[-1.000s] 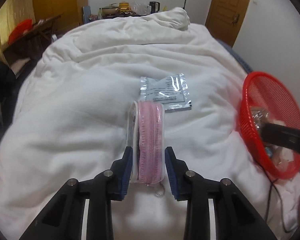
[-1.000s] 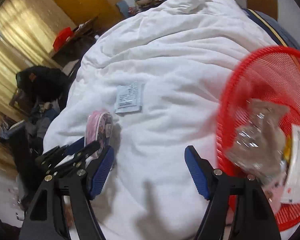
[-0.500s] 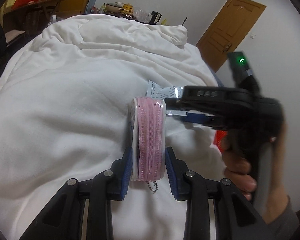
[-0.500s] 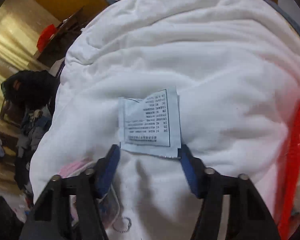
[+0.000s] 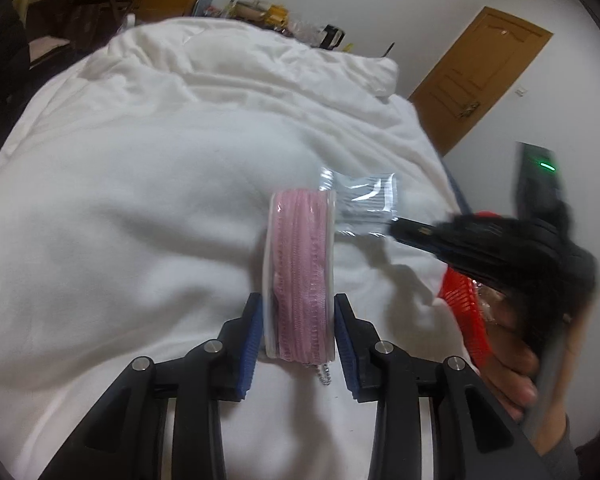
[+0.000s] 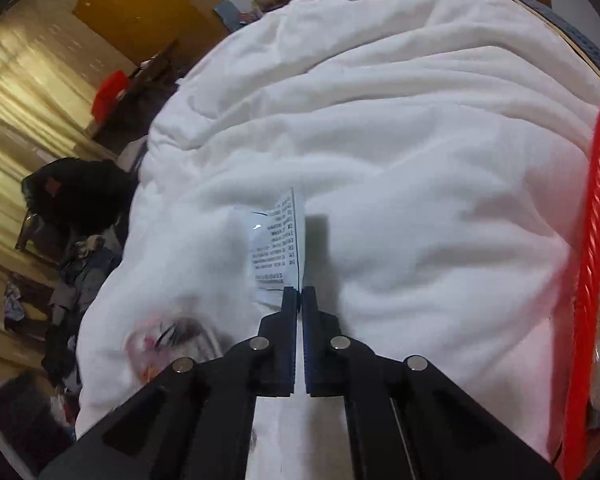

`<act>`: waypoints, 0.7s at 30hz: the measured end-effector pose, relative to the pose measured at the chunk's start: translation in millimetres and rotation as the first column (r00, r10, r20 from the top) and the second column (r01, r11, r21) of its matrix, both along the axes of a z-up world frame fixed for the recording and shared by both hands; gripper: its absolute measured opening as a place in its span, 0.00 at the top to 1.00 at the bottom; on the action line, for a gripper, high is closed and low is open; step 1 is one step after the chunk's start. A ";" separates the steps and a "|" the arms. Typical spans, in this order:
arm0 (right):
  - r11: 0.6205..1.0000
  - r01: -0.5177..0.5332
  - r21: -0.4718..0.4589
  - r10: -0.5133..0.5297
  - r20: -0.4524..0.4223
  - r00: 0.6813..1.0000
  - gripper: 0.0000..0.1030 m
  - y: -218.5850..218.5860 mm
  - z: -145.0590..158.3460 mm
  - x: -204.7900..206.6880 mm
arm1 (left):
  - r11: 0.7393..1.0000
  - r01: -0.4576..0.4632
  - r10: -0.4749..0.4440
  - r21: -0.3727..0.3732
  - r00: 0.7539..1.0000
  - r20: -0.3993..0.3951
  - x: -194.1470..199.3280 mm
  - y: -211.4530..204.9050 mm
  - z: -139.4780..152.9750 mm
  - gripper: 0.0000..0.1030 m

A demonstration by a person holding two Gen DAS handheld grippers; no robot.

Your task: Organize soft objects

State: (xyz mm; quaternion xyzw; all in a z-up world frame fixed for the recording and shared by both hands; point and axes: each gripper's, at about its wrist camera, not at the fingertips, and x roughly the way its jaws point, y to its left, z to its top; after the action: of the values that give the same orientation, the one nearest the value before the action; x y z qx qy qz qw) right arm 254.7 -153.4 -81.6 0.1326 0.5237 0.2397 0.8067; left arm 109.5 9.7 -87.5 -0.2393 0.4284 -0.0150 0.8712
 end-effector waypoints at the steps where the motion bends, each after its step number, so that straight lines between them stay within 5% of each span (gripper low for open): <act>1: 1.000 -0.013 0.014 0.013 0.006 1.000 0.99 -6.8 3.7 -10.3 | 1.000 -0.005 0.005 -0.001 1.000 -0.011 1.9 -0.3 -2.9 0.64; 6: 0.998 -0.064 0.001 0.064 0.022 0.998 0.99 -34.8 14.1 -47.5 | 0.998 0.010 -0.008 0.056 0.999 -0.040 10.1 -11.0 -6.0 0.57; 14: 0.991 -0.129 0.029 0.129 0.010 0.992 0.95 -51.6 4.1 -73.5 | 0.996 -0.006 0.009 0.084 0.999 -0.038 9.5 -14.6 -9.4 0.63; 16: 0.993 -0.113 0.045 0.114 -0.012 0.993 0.90 -48.1 -5.4 -64.2 | 0.998 -0.010 0.012 0.068 1.000 -0.027 7.5 -11.7 -9.9 0.63; 18: 0.994 -0.083 0.070 0.086 -0.039 0.996 0.72 -50.4 -14.3 -53.8 | 0.999 -0.013 0.014 0.049 1.000 -0.021 6.2 -8.9 -11.4 0.63; 21: 0.995 -0.033 0.091 0.038 -0.051 0.998 0.68 -57.9 -18.9 -42.3 | 1.000 -0.015 0.015 0.015 1.000 -0.011 5.1 -4.2 -12.7 0.63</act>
State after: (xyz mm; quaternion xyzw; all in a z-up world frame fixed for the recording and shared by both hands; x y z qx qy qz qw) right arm 212.4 -211.3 -100.5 0.1658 0.5357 0.2737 0.7814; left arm 114.7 5.5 -100.1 -0.2362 0.4317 -0.0040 0.8705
